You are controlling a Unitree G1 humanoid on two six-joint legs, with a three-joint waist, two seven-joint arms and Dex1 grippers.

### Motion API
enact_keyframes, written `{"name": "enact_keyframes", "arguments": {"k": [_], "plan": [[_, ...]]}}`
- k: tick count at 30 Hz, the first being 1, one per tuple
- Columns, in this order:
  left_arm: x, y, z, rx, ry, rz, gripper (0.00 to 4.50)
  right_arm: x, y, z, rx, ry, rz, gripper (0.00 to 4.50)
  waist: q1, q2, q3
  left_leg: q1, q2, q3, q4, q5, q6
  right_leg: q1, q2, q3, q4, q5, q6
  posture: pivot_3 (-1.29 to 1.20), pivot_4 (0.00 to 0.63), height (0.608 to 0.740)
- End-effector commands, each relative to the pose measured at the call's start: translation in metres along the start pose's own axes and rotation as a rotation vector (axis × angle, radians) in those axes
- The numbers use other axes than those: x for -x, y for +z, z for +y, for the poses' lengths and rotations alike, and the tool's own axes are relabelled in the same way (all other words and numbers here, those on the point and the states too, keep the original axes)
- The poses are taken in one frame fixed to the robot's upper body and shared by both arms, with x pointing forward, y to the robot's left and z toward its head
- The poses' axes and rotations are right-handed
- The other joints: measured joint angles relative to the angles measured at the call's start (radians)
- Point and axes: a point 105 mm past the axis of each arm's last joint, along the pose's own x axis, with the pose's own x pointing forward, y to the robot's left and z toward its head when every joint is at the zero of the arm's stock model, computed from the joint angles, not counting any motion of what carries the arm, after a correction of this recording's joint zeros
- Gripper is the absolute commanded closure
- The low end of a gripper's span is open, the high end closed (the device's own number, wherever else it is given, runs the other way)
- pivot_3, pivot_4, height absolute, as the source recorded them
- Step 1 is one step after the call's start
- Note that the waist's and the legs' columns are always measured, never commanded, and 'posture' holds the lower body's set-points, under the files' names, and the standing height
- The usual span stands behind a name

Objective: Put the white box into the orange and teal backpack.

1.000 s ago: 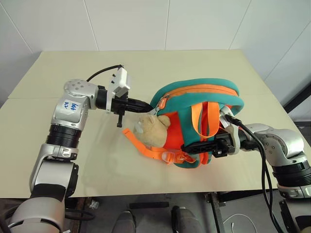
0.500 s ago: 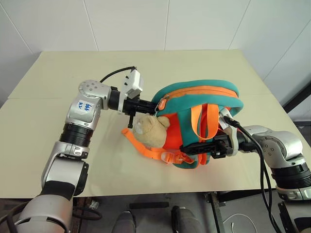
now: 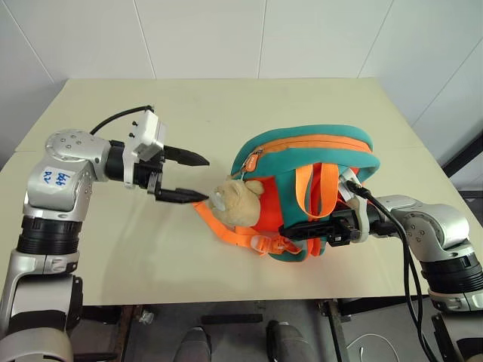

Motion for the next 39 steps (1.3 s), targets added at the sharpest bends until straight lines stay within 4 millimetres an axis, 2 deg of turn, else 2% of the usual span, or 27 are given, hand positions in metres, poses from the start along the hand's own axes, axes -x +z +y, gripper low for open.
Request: {"name": "enact_keyframes", "arguments": {"k": [1,10,14,17,22,25,28,32,38,39], "plan": [[-0.001,0.021,-0.009,-0.058,0.004,-0.067,0.02,-0.001,0.003,0.003,0.024,0.020,0.015,4.50,0.000,0.000,0.000,0.000,0.000,0.000,0.000,0.000,0.000,0.000,0.000,0.000,0.000,0.000,0.000,0.00,0.150,0.740],[-0.021,0.023,-0.032,0.000,-0.094,-0.114,0.02,-0.001,0.003,0.005,0.027,0.021,0.022,4.50,-0.001,0.000,0.000,0.001,0.000,0.000,0.001,0.000,0.000,0.000,0.000,0.000,0.001,0.000,0.000,0.00,0.150,0.740],[-0.035,0.017,-0.027,-0.013,-0.099,-0.108,0.02,-0.001,0.003,0.005,0.026,0.020,0.020,4.50,0.000,0.000,0.000,0.001,0.000,0.000,0.001,0.000,0.000,0.000,0.000,0.000,0.000,0.000,0.000,0.00,0.150,0.740],[-0.046,0.021,-0.029,0.024,-0.140,-0.161,0.02,-0.001,0.003,0.004,0.027,0.018,0.019,4.50,0.000,0.000,0.000,0.001,0.000,0.000,0.001,0.000,0.000,0.000,0.000,0.000,0.000,0.000,0.000,0.00,0.150,0.740],[-0.053,0.023,-0.030,0.026,-0.151,-0.185,0.02,-0.001,0.004,0.003,0.029,0.015,0.016,4.50,0.000,0.000,0.000,0.001,0.000,0.000,0.001,0.000,0.000,0.000,0.000,0.000,0.000,0.000,0.000,0.00,0.150,0.740],[-0.049,0.026,-0.025,0.011,-0.120,-0.195,0.62,-0.001,0.004,0.002,0.030,0.011,0.016,4.50,0.000,0.000,0.000,0.001,0.000,0.000,0.001,0.000,0.000,0.000,0.000,0.000,0.000,0.000,0.000,0.00,0.150,0.740],[-0.041,0.029,-0.019,-0.009,-0.086,-0.186,1.48,-0.001,0.003,0.001,0.031,0.008,0.016,4.50,0.000,0.000,0.000,0.001,0.000,0.000,0.002,0.000,0.000,0.000,0.000,0.000,0.000,0.000,0.000,0.00,0.150,0.740],[-0.020,0.030,-0.005,-0.053,-0.012,-0.127,2.62,-0.002,0.002,0.001,0.033,0.003,0.014,4.50,0.000,0.000,0.000,0.001,0.000,0.000,0.001,0.000,0.000,0.000,0.000,0.000,0.000,0.000,0.000,0.00,0.150,0.740],[0.006,0.033,0.004,-0.060,0.037,-0.068,2.62,-0.002,0.001,0.001,0.031,0.001,0.013,4.50,-0.001,0.000,0.000,0.000,0.000,0.000,0.001,0.000,0.000,0.000,0.000,0.000,-0.001,0.000,0.000,0.00,0.150,0.740],[0.020,0.031,0.003,-0.029,0.035,-0.012,2.62,-0.001,0.001,0.001,0.031,-0.001,0.012,4.50,-0.001,0.000,0.000,0.000,0.000,0.000,0.001,0.000,0.000,0.000,0.000,0.000,-0.001,0.000,0.000,0.00,0.150,0.740]]}}
